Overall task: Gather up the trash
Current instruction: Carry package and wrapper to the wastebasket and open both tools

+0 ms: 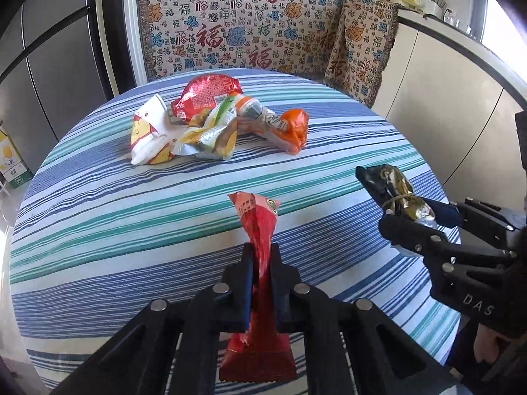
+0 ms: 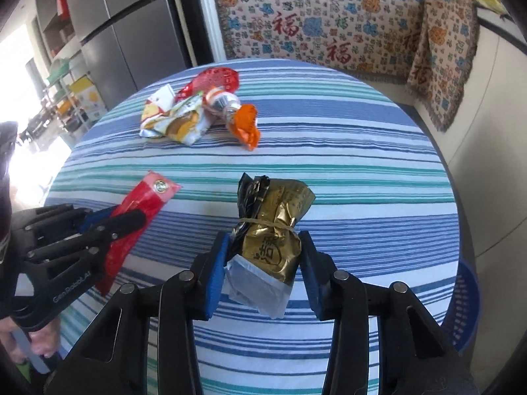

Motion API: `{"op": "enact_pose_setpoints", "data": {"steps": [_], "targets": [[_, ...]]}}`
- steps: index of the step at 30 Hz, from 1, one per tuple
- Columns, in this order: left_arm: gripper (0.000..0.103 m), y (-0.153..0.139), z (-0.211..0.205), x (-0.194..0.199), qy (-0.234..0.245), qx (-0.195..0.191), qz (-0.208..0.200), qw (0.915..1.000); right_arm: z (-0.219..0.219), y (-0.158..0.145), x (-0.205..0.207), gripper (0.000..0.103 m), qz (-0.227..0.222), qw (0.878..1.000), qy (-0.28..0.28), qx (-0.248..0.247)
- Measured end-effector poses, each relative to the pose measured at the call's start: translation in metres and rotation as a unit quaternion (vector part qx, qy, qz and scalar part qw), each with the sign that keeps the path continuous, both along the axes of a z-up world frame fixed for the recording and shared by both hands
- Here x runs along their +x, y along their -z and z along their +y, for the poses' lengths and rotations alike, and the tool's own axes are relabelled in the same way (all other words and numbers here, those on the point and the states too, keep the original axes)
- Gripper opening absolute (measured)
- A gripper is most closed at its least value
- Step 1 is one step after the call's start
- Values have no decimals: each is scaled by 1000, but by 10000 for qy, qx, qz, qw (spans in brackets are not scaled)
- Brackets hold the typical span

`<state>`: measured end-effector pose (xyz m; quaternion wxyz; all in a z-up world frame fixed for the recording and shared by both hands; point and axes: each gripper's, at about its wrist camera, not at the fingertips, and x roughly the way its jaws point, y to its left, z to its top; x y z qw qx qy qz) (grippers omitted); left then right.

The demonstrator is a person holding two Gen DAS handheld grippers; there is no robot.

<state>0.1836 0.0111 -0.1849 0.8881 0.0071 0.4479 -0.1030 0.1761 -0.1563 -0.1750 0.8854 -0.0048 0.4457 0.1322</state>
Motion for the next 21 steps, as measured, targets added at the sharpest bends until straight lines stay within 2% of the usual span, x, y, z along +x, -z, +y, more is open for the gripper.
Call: {"op": "enact_pose_setpoints", "data": {"steps": [5, 10, 15, 21], "targets": [[8, -19, -22, 0, 178, -161, -157, 9996, -18, -12, 4, 42, -173, 9995, -74, 265], [8, -42, -63, 4, 654, -330, -313, 9968, -60, -30, 6, 42, -243, 9984, 45, 501], [8, -58, -125, 7, 1267, -539, -402, 9897, -127, -48, -4, 43, -308, 9982, 332, 385], [8, -56, -208, 12, 1915, -831, -275, 9776, -215, -55, -18, 43, -189, 9947, 1004, 114]]}}
